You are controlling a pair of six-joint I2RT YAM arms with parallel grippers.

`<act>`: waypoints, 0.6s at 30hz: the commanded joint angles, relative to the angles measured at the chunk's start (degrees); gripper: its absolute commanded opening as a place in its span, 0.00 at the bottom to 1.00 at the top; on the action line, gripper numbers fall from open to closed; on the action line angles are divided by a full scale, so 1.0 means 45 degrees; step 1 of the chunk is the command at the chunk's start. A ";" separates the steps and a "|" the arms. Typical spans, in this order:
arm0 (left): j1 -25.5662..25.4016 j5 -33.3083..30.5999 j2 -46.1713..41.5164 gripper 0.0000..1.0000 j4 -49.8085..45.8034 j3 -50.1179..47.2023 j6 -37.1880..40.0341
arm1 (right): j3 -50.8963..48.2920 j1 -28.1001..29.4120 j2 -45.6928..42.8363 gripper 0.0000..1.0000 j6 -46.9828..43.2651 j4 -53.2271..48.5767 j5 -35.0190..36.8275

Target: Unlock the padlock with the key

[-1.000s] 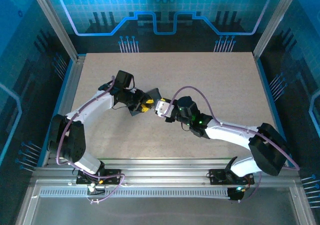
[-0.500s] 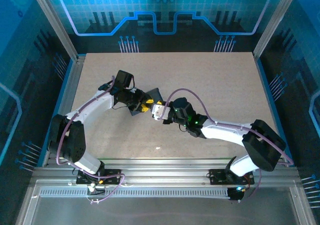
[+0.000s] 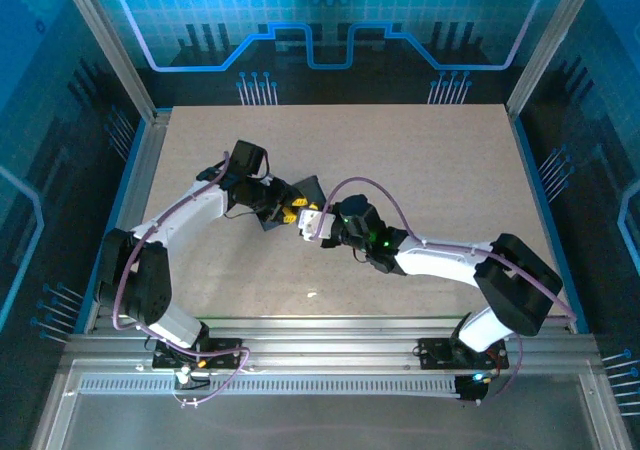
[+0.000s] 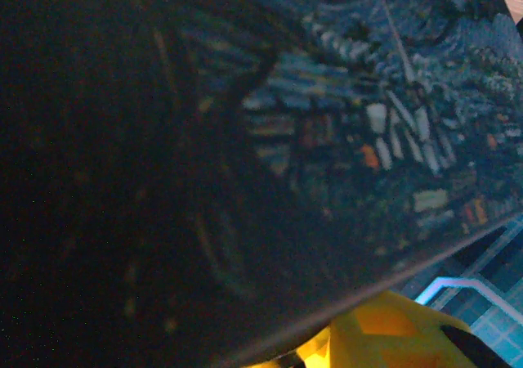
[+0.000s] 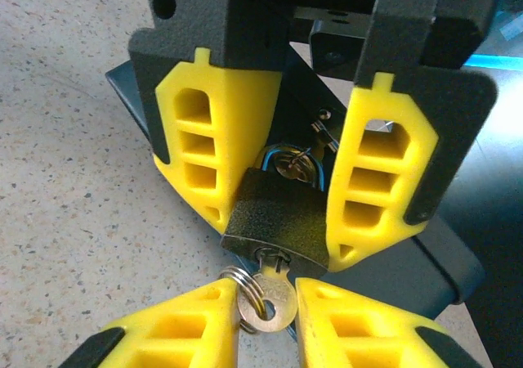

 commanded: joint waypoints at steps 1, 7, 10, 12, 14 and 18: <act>0.0032 0.0660 -0.0131 0.09 0.0595 0.0362 -0.0051 | 0.0317 0.0240 0.0184 0.22 -0.0167 0.0609 0.0248; -0.0051 0.0661 -0.0132 0.09 0.0692 0.0311 -0.0104 | 0.0446 0.0314 0.0142 0.12 0.0345 0.0420 0.0485; -0.0076 0.0653 -0.0167 0.09 0.0769 0.0273 -0.0178 | 0.0510 0.0288 0.0126 0.05 0.1241 0.0083 0.0463; -0.0096 0.0622 -0.0189 0.09 0.0839 0.0284 -0.0205 | 0.0540 0.0236 0.0126 0.01 0.2425 -0.0024 0.0455; -0.0085 0.0597 -0.0210 0.09 0.0957 0.0228 -0.0298 | 0.0399 0.0255 0.0106 0.00 0.4082 0.0266 0.0251; -0.0116 0.0585 -0.0203 0.09 0.1066 0.0147 -0.0348 | -0.0092 0.0142 0.0189 0.00 0.7866 0.1401 -0.0276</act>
